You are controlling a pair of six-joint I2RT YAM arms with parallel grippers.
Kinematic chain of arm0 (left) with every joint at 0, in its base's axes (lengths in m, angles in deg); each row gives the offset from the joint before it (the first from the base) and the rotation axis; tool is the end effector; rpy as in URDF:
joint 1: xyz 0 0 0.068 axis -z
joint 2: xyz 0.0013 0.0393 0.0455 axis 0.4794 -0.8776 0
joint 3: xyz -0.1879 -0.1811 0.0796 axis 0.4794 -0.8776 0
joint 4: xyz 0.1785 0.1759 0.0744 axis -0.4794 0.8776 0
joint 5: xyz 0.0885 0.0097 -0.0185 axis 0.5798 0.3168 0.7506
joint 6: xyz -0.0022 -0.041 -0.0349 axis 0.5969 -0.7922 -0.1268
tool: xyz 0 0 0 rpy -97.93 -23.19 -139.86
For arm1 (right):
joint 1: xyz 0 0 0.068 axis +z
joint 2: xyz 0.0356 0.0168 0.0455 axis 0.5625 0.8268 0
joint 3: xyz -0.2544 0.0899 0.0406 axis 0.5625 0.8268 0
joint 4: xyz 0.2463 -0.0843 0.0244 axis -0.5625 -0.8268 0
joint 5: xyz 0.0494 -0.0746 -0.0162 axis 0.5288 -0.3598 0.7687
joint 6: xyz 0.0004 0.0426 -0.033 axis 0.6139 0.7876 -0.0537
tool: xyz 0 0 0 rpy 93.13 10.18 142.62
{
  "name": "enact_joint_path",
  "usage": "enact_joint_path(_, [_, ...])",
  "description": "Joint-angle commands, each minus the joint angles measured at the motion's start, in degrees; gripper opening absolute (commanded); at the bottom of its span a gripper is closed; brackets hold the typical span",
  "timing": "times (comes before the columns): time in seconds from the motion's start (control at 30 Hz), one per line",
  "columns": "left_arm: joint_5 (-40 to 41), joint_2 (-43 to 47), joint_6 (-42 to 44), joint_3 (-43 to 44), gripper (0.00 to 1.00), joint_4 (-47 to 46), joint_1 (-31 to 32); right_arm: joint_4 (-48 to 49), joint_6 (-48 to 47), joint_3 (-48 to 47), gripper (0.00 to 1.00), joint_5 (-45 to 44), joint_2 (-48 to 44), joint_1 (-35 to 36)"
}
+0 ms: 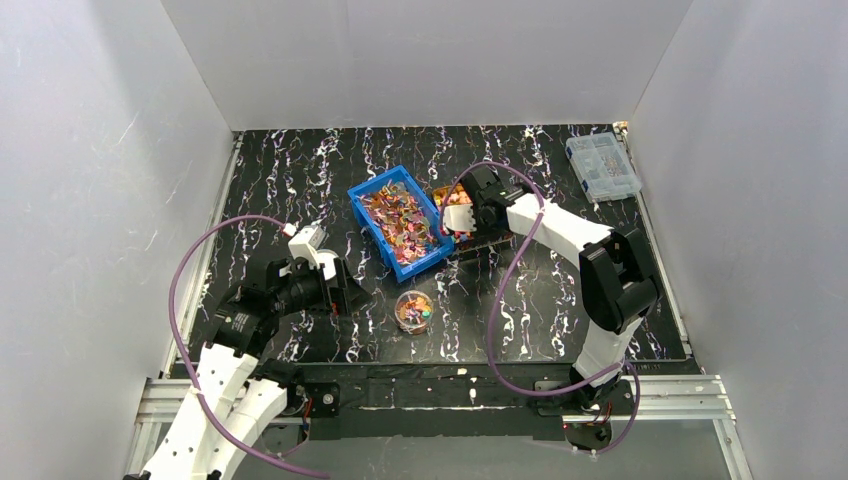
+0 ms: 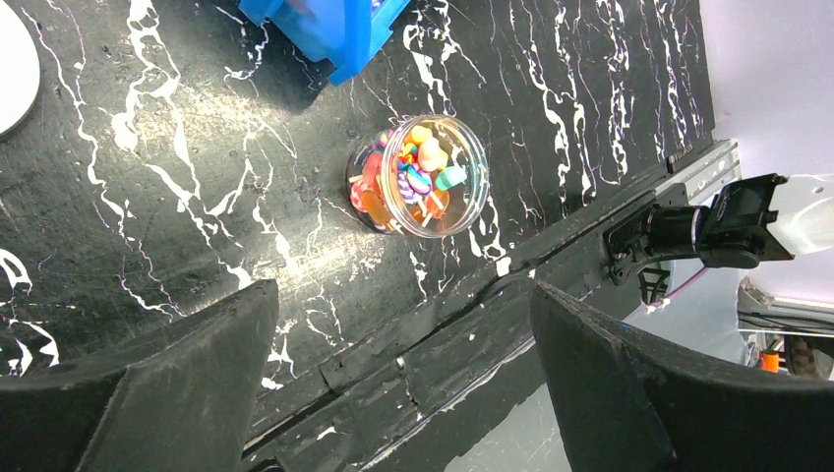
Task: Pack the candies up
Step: Scoop the fake candies from the storage box.
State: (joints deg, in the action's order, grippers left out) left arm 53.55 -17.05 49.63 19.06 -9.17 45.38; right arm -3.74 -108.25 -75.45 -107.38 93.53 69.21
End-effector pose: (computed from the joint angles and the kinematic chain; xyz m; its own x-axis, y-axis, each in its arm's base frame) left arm 0.1227 -0.0529 0.2929 -0.6830 -0.1624 -0.7121 0.3788 0.7549 -0.5354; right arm 0.3138 0.2034 0.2226 0.0871 -0.9876 0.1309 -0.8116 -0.1465 -0.5655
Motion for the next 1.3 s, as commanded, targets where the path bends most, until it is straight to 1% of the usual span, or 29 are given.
enact_joint_path(0.0, [0.61,0.42,0.88,-0.55,0.99,-0.5,0.3,-2.59,-5.08,1.17,0.01,3.97,-1.67,0.87])
enact_joint_path(0.23, [0.69,0.2,0.88,-0.55,0.99,-0.5,0.24,-3.47,-2.72,-0.92,0.01,6.16,0.36,2.52])
enact_joint_path(0.37, [0.69,-0.06,0.83,-0.55,0.99,-0.49,0.28,-3.81,-0.25,-1.54,0.01,7.67,1.56,2.47])
enact_joint_path(0.6, [0.51,-0.54,0.88,-0.55,0.99,-0.5,0.26,-4.16,3.95,-2.35,0.01,13.04,2.37,2.54])
enact_joint_path(0.73, [0.52,-0.78,0.88,-0.55,0.99,-0.53,0.26,-4.1,5.46,-2.75,0.01,13.37,3.08,2.32])
enact_joint_path(0.83, [0.52,-0.94,0.88,-0.55,0.99,-0.46,0.27,-3.88,8.56,-4.02,0.01,14.59,3.46,1.2])
enact_joint_path(0.97, [0.43,-1.22,0.88,-0.55,0.99,-0.5,0.24,-4.08,12.49,-5.09,0.01,18.93,3.62,-1.1])
enact_joint_path(1.13, [0.34,-1.46,0.88,-0.46,0.99,-0.43,0.27,-3.83,15.3,-4.86,0.01,24.97,3.01,-3.53])
enact_joint_path(1.27, [0.21,-1.57,0.88,-0.46,0.99,-0.43,0.29,-3.09,17.27,-4.39,0.01,28.12,2.67,-5.24])
